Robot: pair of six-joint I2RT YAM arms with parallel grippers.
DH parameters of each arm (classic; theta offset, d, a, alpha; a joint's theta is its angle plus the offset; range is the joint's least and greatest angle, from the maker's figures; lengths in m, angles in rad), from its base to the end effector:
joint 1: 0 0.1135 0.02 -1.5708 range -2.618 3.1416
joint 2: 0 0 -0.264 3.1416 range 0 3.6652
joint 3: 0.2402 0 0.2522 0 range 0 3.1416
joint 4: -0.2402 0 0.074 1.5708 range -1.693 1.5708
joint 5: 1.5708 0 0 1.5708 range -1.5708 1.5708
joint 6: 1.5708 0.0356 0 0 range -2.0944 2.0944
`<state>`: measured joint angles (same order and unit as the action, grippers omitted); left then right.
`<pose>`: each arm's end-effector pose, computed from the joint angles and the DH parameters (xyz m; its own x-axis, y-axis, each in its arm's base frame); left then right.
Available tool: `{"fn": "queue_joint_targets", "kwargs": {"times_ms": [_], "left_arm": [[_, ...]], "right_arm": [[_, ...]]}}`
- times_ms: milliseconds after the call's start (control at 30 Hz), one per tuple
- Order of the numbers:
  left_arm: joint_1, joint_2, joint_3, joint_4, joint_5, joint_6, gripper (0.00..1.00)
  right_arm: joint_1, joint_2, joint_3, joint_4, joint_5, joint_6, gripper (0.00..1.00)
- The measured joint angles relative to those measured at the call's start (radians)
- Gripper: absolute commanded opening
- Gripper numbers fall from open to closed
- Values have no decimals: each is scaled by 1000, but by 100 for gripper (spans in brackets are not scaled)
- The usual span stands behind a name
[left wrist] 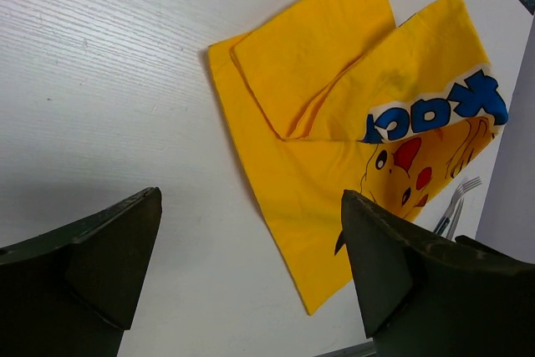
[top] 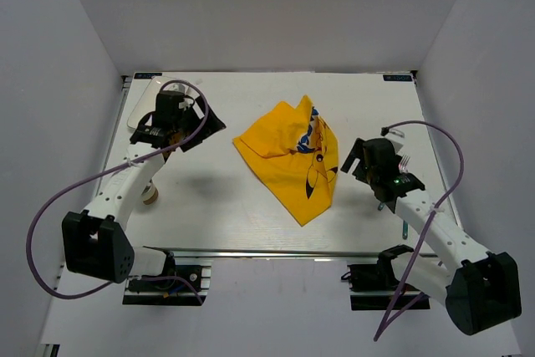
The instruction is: Set the dinner table for one person
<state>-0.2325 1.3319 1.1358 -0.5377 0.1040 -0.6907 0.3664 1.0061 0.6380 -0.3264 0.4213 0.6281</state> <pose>0.2821 -0.0706 0.3079 -0.6961 -0.4863 -0.5281 -0.1807 0.8306 -0.5267 0.2019 0.0619 0.2362 -0.5032 0.3813 -0.7755 0.3240 0.9152 0.2397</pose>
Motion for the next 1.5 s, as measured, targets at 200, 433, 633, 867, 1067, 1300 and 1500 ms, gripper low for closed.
{"fn": "queue_joint_targets", "kwargs": {"times_ms": [200, 433, 633, 867, 1067, 1300, 1500], "left_arm": [[-10, 37, 0, -2, 1, -20, 98], [-46, 137, -74, 21, 36, -123, 98], [-107, 295, -110, 33, 48, -223, 98], [-170, 473, -9, 31, 42, -285, 94], [-201, 579, 94, 54, 43, -315, 54], [-214, 673, 175, 60, 58, -331, 0], [-207, 732, 267, 33, 63, -320, 0]], "right_arm": [[-1, 151, 117, 98, -182, -185, 89], [11, 603, 699, 55, -305, -425, 89], [22, 956, 1086, -69, -351, -539, 89], [56, 1086, 1113, -177, -332, -576, 34], [64, 1035, 1051, -132, -431, -552, 0], [48, 792, 794, 56, -496, -406, 0], [23, 650, 665, 191, -364, -218, 0]]}}
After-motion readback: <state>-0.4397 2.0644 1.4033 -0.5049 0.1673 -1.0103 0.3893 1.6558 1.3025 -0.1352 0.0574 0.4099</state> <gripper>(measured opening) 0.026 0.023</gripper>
